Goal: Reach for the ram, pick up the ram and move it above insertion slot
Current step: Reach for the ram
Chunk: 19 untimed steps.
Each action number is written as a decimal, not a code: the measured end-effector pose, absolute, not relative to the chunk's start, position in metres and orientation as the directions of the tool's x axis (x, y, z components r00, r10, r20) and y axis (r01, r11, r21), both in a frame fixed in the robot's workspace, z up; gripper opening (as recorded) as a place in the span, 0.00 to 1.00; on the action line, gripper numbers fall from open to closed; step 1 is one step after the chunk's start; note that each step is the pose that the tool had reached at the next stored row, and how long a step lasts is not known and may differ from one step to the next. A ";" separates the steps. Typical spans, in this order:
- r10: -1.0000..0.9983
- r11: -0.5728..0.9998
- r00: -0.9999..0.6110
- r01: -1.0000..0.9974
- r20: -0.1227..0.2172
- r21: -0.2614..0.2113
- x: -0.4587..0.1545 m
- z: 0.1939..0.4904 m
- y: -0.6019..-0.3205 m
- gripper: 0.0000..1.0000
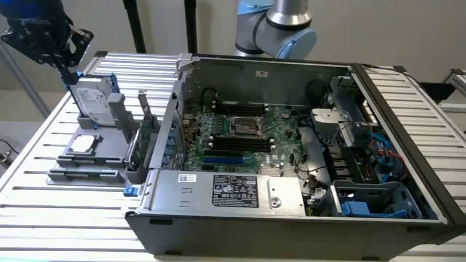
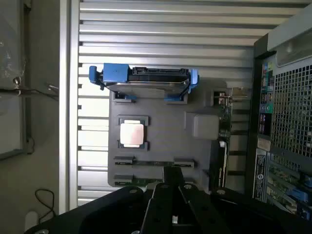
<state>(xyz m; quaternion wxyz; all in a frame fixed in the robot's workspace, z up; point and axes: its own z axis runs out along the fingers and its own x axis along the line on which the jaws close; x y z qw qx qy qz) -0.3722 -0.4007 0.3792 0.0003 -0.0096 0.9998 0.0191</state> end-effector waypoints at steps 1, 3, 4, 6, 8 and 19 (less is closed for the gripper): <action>-0.019 0.999 -1.000 -0.019 -0.001 0.038 -0.372 0.379 -0.401 0.10; -0.019 0.999 -1.000 -0.019 -0.001 0.038 -0.372 0.379 -0.401 0.10; -0.019 0.999 -1.000 -0.019 -0.001 0.038 -0.372 0.379 -0.401 0.10; -0.019 0.999 -1.000 -0.019 -0.001 0.038 -0.372 0.379 -0.401 0.10; -0.019 0.999 -1.000 -0.019 -0.001 0.038 -0.372 0.379 -0.401 0.10; -0.019 0.999 -1.000 -0.019 0.004 0.038 -0.371 0.379 -0.415 0.10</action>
